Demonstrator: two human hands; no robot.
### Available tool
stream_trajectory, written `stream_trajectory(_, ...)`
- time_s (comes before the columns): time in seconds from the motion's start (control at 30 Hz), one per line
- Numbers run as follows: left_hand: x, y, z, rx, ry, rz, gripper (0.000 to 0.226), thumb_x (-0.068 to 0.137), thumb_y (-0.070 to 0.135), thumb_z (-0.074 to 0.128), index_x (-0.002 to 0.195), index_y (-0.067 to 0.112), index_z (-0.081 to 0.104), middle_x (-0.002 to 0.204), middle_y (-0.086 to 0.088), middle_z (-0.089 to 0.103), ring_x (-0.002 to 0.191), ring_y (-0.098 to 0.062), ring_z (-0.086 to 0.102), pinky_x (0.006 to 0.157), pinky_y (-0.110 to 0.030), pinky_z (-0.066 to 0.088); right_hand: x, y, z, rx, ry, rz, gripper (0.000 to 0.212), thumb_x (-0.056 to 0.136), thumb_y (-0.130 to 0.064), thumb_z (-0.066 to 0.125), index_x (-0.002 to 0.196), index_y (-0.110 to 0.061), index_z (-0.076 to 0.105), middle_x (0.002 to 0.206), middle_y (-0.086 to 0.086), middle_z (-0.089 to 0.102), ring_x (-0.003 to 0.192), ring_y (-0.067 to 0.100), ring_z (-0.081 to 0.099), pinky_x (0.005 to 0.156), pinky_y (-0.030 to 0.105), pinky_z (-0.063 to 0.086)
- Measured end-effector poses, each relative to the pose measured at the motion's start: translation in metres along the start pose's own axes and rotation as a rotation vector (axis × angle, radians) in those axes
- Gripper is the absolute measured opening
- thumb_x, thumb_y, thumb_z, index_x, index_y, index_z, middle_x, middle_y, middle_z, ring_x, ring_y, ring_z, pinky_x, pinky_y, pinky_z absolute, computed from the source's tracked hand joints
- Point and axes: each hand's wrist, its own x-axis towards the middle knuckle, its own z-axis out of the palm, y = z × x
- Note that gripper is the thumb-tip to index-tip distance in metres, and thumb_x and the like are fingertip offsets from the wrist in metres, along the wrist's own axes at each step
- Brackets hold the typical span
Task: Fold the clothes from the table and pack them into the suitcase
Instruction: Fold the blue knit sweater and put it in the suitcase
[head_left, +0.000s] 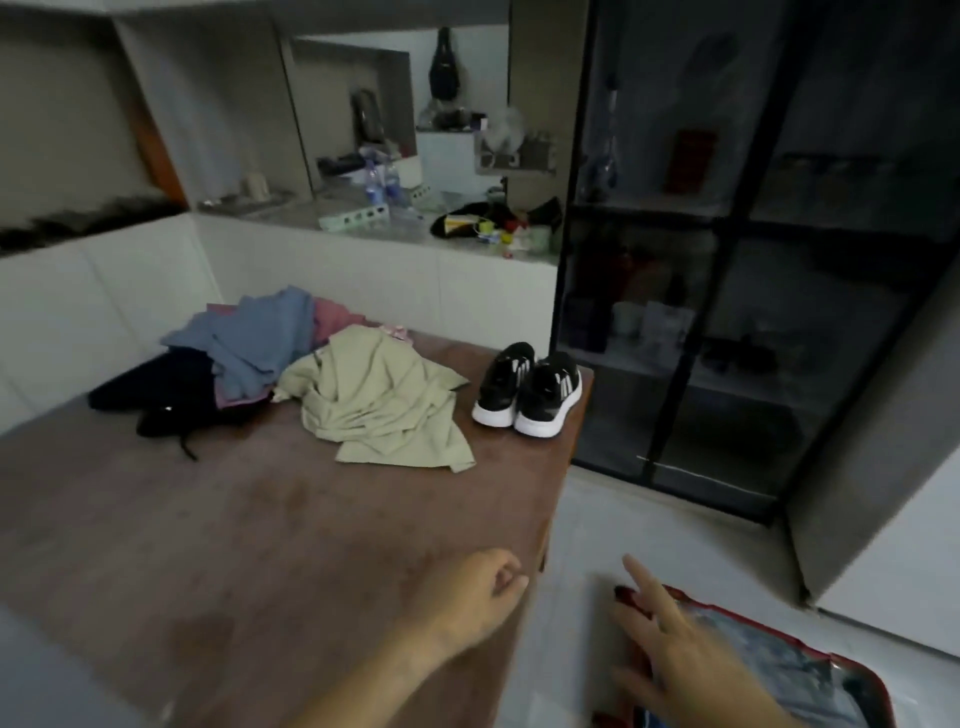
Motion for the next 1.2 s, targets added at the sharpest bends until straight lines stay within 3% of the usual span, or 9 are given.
stream_trajectory(0.1,-0.001,-0.064,-0.046,-0.007,0.008,-0.047,0.031,0.093,0.046,0.049,0.114,0.026,0.06,0.099,0.01,0.065,0.09,-0.007,0.061,0.081,-0.023,0.048,0.055,-0.053,0.009,0.081,-0.094,0.003,0.067,0.086,-0.07,0.026,0.146,-0.042,0.018,0.145,-0.014,-0.035,0.14,0.007,0.024,0.109,0.023,0.033)
stream_trajectory(0.17,-0.001,-0.108,-0.079,0.004,0.005,-0.052,0.031,0.093,0.046,0.049,0.115,0.026,0.059,0.102,0.01,0.065,0.092,-0.008,0.061,0.081,-0.023,0.047,0.096,-0.087,0.015,0.114,-0.072,0.032,0.075,0.077,-0.076,0.015,0.145,-0.044,0.019,0.152,-0.012,-0.028,0.139,0.008,0.029,0.107,0.019,0.034)
stream_trajectory(0.27,-0.004,-0.17,-0.127,0.065,0.031,-0.062,0.031,0.093,0.047,0.048,0.115,0.028,0.059,0.103,0.011,0.066,0.092,-0.004,0.06,0.079,-0.023,0.048,0.146,-0.134,0.029,0.184,-0.065,0.036,0.057,0.09,-0.06,0.042,0.142,-0.045,0.027,0.155,-0.011,-0.021,0.132,0.007,0.038,0.098,0.019,0.041)
stream_trajectory(0.43,0.006,-0.239,-0.192,0.037,0.068,-0.127,0.037,0.095,0.043,0.049,0.126,0.023,0.055,0.117,0.007,0.063,0.104,-0.008,0.06,0.089,-0.026,0.049,0.215,-0.187,0.03,0.19,-0.057,-0.024,0.057,0.092,-0.05,0.049,0.145,-0.04,0.027,0.156,-0.009,-0.017,0.134,0.008,0.036,0.093,0.021,0.045)
stream_trajectory(0.57,0.035,-0.269,-0.225,0.044,0.14,-0.171,0.044,0.095,0.04,0.051,0.134,0.019,0.049,0.129,0.003,0.058,0.115,-0.011,0.056,0.092,-0.024,0.044,0.25,-0.196,0.025,0.161,-0.036,-0.057,0.059,0.09,-0.049,0.054,0.143,-0.042,0.029,0.156,-0.013,-0.017,0.131,0.006,0.039,0.088,0.022,0.049)
stream_trajectory(0.73,0.073,-0.309,-0.241,0.088,0.148,-0.279,0.044,0.092,0.043,0.052,0.13,0.019,0.052,0.128,-0.001,0.058,0.113,-0.016,0.057,0.094,-0.031,0.046,0.304,-0.188,0.003,0.132,-0.049,-0.118,0.06,0.092,-0.047,0.053,0.145,-0.039,0.026,0.157,-0.007,-0.015,0.138,0.005,0.028,0.098,0.02,0.04)
stream_trajectory(0.87,0.094,-0.34,-0.251,0.095,0.164,-0.337,0.045,0.091,0.042,0.055,0.129,0.017,0.054,0.127,-0.004,0.056,0.114,-0.019,0.056,0.096,-0.034,0.046,0.348,-0.193,0.004,0.173,-0.071,-0.148,0.059,0.091,-0.045,0.056,0.144,-0.036,0.031,0.158,-0.007,-0.012,0.138,0.007,0.03,0.1,0.021,0.04)
stream_trajectory(1.03,0.127,-0.38,-0.267,0.132,0.17,-0.302,0.043,0.09,0.036,0.057,0.127,0.014,0.056,0.127,-0.003,0.056,0.115,-0.02,0.055,0.096,-0.034,0.045,0.375,-0.21,0.018,0.186,-0.112,-0.145,0.059,0.091,-0.047,0.054,0.144,-0.038,0.029,0.157,-0.009,-0.015,0.138,0.004,0.028,0.1,0.02,0.04)
stream_trajectory(1.2,0.178,-0.414,-0.283,0.331,0.093,-0.144,0.021,0.092,0.022,0.055,0.108,0.008,0.057,0.113,-0.011,0.056,0.106,-0.029,0.054,0.084,-0.037,0.046,0.391,-0.215,0.025,0.207,-0.142,-0.012,0.063,0.092,-0.05,0.05,0.147,-0.04,0.021,0.157,-0.009,-0.015,0.135,0.002,0.032,0.093,0.013,0.04)
